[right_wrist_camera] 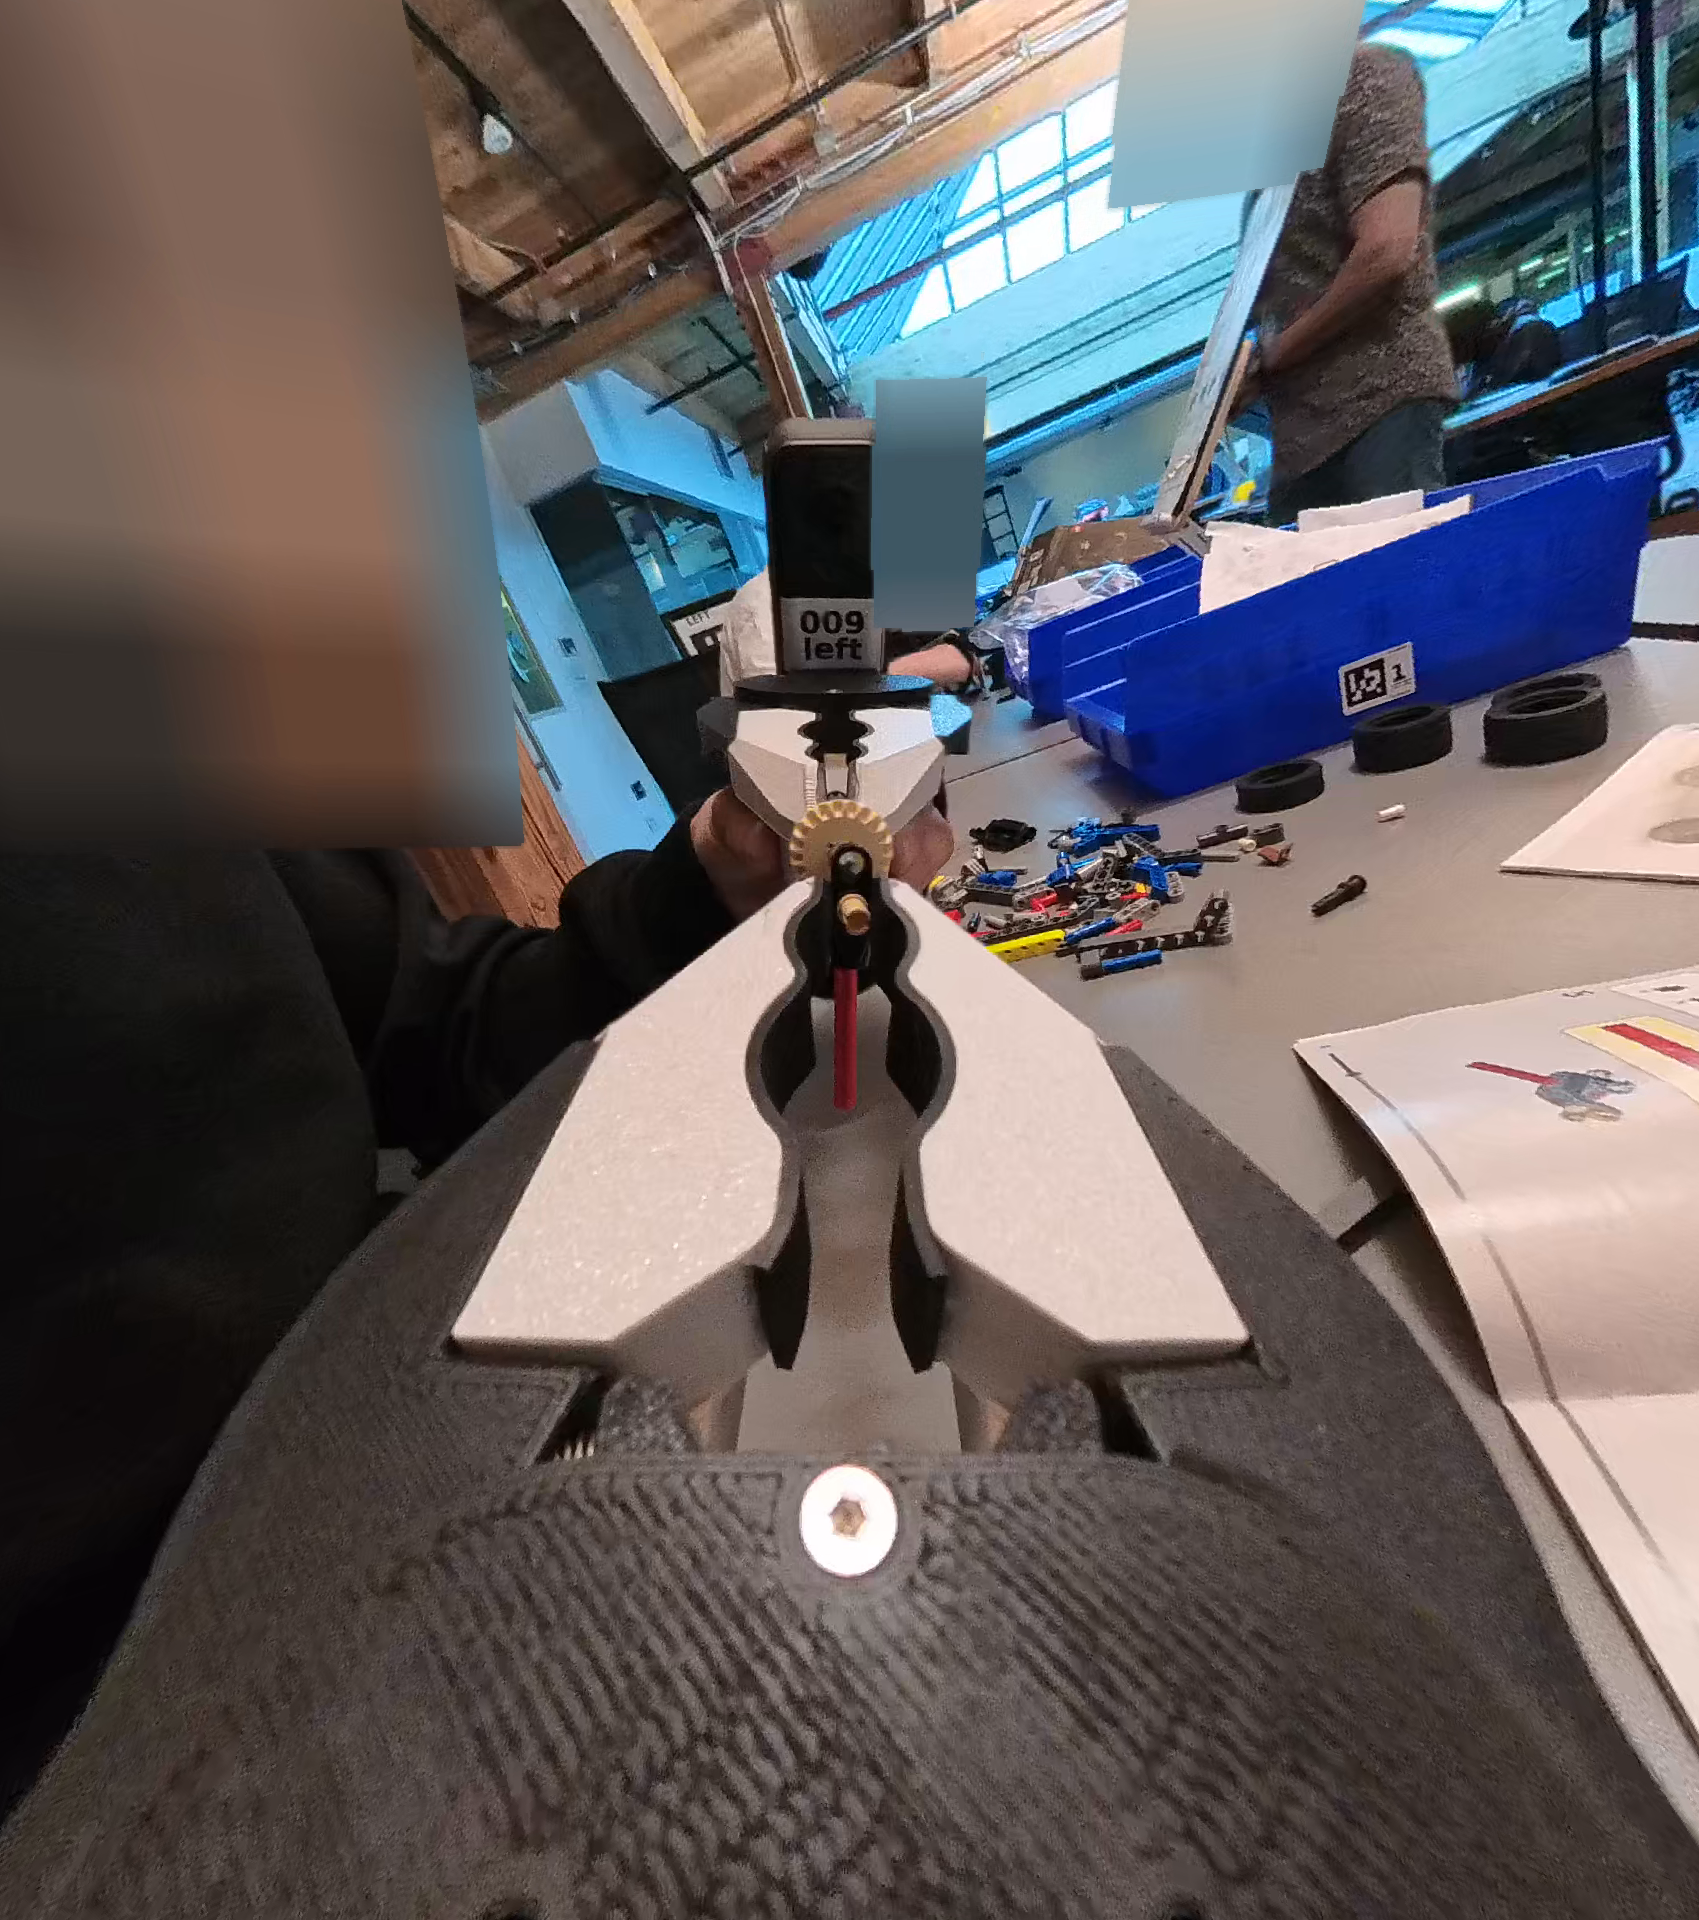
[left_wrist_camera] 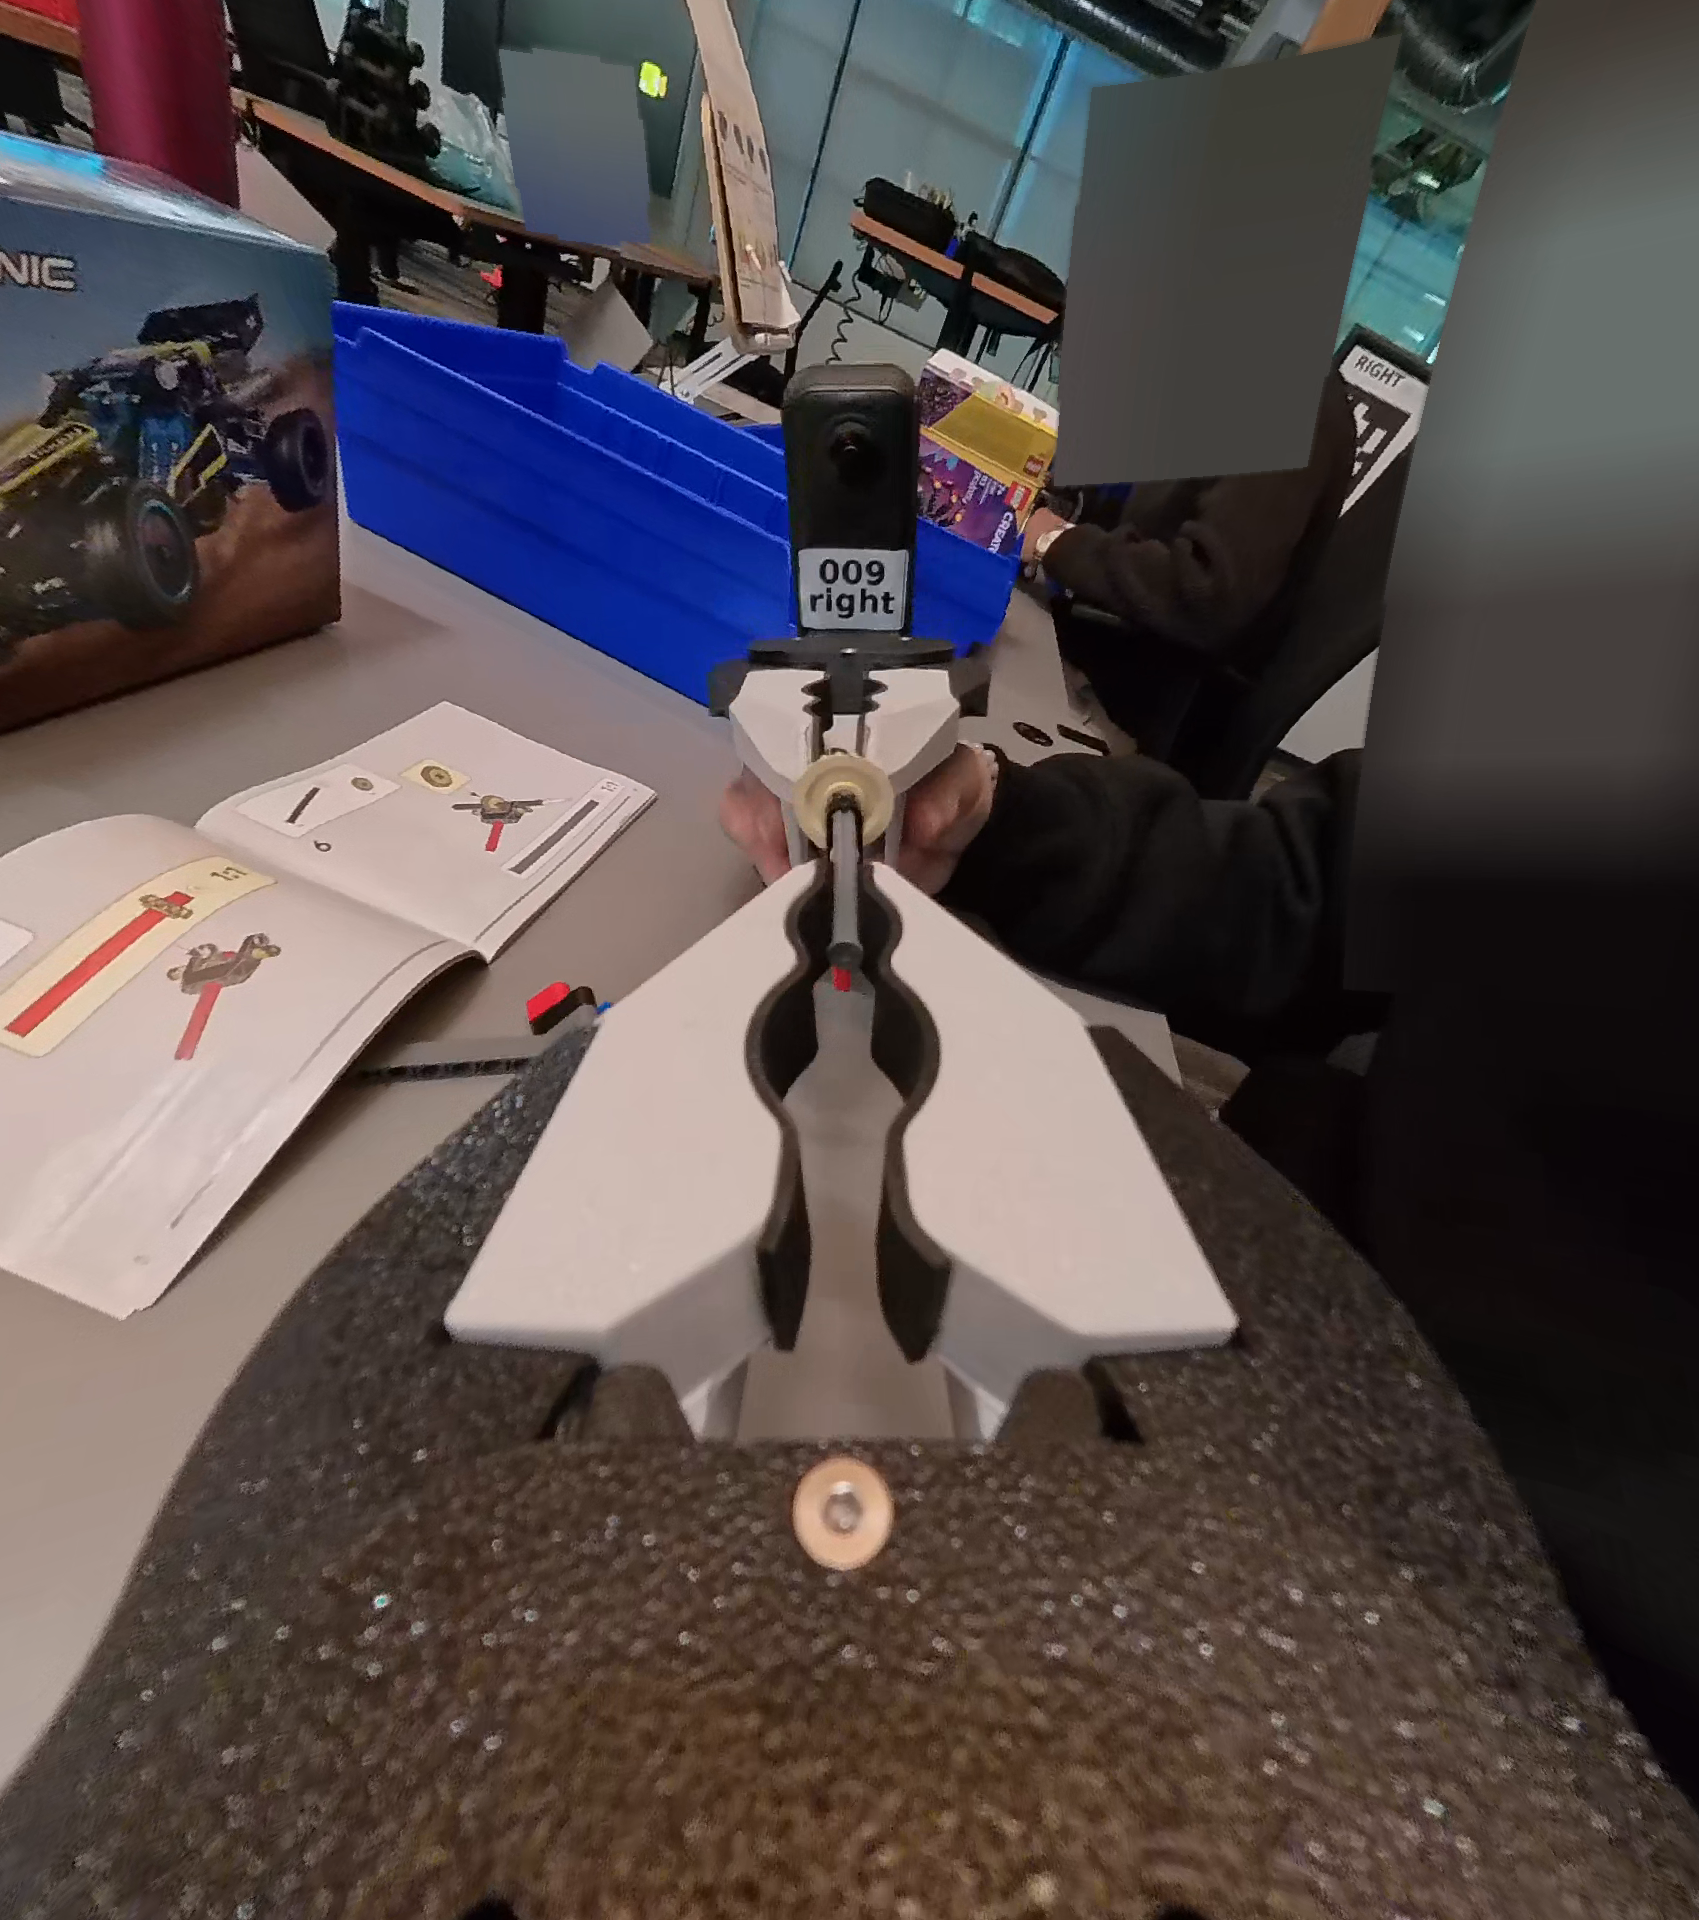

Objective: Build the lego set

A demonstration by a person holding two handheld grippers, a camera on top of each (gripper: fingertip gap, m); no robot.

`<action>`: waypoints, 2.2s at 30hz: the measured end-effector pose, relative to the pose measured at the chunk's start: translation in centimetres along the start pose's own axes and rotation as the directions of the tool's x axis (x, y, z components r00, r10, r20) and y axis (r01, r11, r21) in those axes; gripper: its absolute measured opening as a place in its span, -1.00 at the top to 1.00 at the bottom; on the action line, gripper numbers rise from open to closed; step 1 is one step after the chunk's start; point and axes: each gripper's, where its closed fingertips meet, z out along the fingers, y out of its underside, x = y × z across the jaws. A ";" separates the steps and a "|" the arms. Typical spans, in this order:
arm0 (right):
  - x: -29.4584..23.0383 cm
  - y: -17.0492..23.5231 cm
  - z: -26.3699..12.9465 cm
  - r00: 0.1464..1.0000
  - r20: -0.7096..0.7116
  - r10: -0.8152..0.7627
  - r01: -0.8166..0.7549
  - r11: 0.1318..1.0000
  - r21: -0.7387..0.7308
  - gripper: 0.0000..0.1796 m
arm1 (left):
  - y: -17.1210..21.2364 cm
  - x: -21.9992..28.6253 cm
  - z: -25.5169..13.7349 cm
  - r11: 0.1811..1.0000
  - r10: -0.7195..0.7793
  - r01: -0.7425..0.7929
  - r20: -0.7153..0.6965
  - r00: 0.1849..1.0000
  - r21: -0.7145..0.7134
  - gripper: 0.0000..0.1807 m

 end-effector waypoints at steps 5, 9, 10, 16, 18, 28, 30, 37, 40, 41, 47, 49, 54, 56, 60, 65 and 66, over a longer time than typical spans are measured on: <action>0.1 -0.3 0.0 0.999 0.015 0.049 -0.049 0.998 0.029 0.93 | -0.5 -0.2 0.1 0.999 -0.021 0.020 0.025 0.999 0.029 0.98; 0.5 -0.5 -0.2 0.998 -0.004 0.059 -0.058 0.997 0.049 0.94 | -0.6 -0.5 0.4 0.996 -0.075 0.073 0.050 0.996 0.047 0.98; 0.7 -0.5 -0.2 0.998 -0.016 0.061 -0.060 0.997 0.048 0.94 | -0.6 -0.6 0.4 0.996 -0.074 0.071 0.062 0.995 0.048 0.98; 1.0 -0.8 -0.2 0.998 -0.046 0.045 -0.042 0.997 0.071 0.94 | -0.6 -1.0 0.4 0.996 -0.071 0.067 0.072 0.995 0.064 0.98; 1.2 -0.6 -0.1 0.997 -0.049 0.058 -0.055 0.997 0.057 0.94 | -0.6 -1.3 0.1 0.999 0.007 -0.011 0.101 0.995 0.045 0.98; 2.3 0.2 -0.3 0.986 -0.111 0.122 -0.122 0.992 0.006 0.94 | -0.6 -3.1 -2.3 0.627 0.778 -0.673 0.343 0.526 -0.392 0.80; 2.4 0.1 -0.4 0.983 -0.108 0.150 -0.149 0.989 0.023 0.94 | -0.4 -3.0 -2.3 0.525 0.850 -0.714 0.312 0.423 -0.462 0.77; 1.8 0.5 0.2 0.973 -0.051 0.226 -0.225 0.974 0.024 0.94 | 0.3 -2.8 -1.2 0.398 0.917 -0.759 0.258 0.305 -0.516 0.89; 1.9 0.6 0.3 0.969 -0.052 0.242 -0.240 0.970 0.028 0.94 | 0.6 -3.2 -0.9 0.352 0.934 -0.754 0.254 0.250 -0.555 0.99; 2.1 0.6 0.2 0.967 -0.061 0.246 -0.244 0.969 0.033 0.94 | 0.6 -3.3 -0.9 0.344 0.937 -0.748 0.256 0.237 -0.567 0.99; 2.3 1.0 -0.1 0.969 -0.095 0.229 -0.231 0.973 -0.005 0.93 | 0.9 -3.8 -0.5 0.310 0.949 -0.721 0.247 0.196 -0.620 0.98; 2.3 1.1 -0.2 0.963 -0.083 0.256 -0.257 0.966 -0.005 0.94 | 1.1 -3.7 -0.4 0.348 0.937 -0.725 0.252 0.243 -0.594 0.98; 2.1 1.4 -0.1 0.958 -0.069 0.280 -0.282 0.959 -0.030 0.94 | 1.4 -3.4 -0.5 0.310 0.951 -0.700 0.204 0.234 -0.643 0.99; 2.2 1.6 -0.1 0.964 -0.092 0.249 -0.254 0.966 -0.044 0.94 | 1.3 -3.4 -0.5 0.279 0.960 -0.677 0.190 0.205 -0.680 0.99; 2.5 1.6 -0.4 0.970 -0.135 0.203 -0.213 0.975 -0.063 0.93 | 1.4 -3.5 -0.2 0.306 0.952 -0.652 0.210 0.224 -0.693 0.99; 3.0 1.5 -0.6 0.968 -0.169 0.187 -0.200 0.978 -0.058 0.93 | 1.4 -3.8 0.2 0.407 0.913 -0.612 0.278 0.298 -0.679 0.99; 3.0 1.5 -0.6 0.967 -0.173 0.186 -0.198 0.979 -0.057 0.93 | 1.5 -3.9 0.2 0.434 0.900 -0.599 0.293 0.323 -0.673 0.98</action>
